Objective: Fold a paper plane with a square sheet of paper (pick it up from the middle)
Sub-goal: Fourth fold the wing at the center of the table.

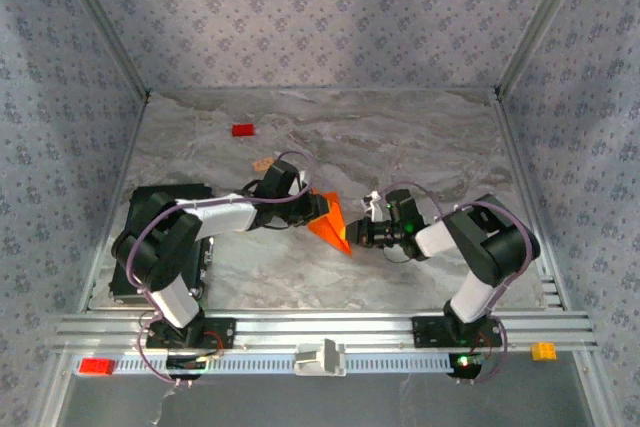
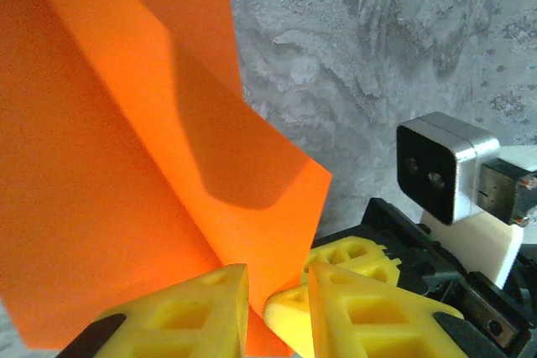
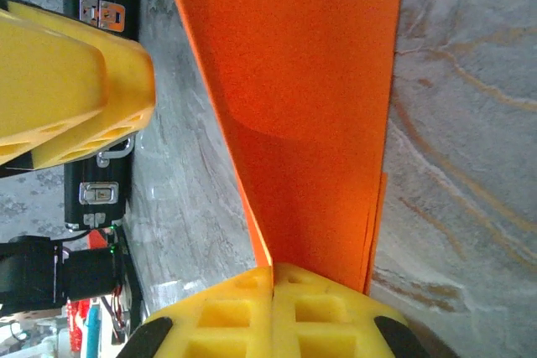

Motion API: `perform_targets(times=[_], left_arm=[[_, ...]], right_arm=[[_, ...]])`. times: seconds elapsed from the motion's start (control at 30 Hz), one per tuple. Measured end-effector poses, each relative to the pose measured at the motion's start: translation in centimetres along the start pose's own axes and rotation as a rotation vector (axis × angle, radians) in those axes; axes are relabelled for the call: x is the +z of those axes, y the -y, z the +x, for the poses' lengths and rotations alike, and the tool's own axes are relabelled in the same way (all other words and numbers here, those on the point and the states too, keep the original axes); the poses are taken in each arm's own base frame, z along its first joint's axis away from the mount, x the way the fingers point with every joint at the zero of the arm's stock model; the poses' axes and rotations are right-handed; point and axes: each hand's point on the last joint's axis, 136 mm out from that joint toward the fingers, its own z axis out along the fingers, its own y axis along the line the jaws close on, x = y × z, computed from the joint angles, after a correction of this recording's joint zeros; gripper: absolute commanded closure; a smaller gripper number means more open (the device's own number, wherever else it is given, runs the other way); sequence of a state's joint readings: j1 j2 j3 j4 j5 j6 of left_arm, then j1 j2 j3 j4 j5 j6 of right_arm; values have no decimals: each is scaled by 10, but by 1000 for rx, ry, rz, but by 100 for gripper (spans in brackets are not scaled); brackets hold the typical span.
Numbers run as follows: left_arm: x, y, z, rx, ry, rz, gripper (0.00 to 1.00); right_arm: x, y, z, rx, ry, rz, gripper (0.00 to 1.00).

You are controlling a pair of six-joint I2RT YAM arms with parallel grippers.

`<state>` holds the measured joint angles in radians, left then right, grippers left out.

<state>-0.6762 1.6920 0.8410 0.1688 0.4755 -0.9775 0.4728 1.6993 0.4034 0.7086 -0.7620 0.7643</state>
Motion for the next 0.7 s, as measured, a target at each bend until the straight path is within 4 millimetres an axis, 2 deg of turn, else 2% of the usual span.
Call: perform_targets(times=[0.4, 0.7], left_arm=[[19, 4, -6, 13, -7, 11, 79], [28, -6, -8, 3, -1, -24, 82]], right_arm=[[1, 5, -1, 99, -28, -65, 97], [1, 6, -3, 132, -40, -69, 96]])
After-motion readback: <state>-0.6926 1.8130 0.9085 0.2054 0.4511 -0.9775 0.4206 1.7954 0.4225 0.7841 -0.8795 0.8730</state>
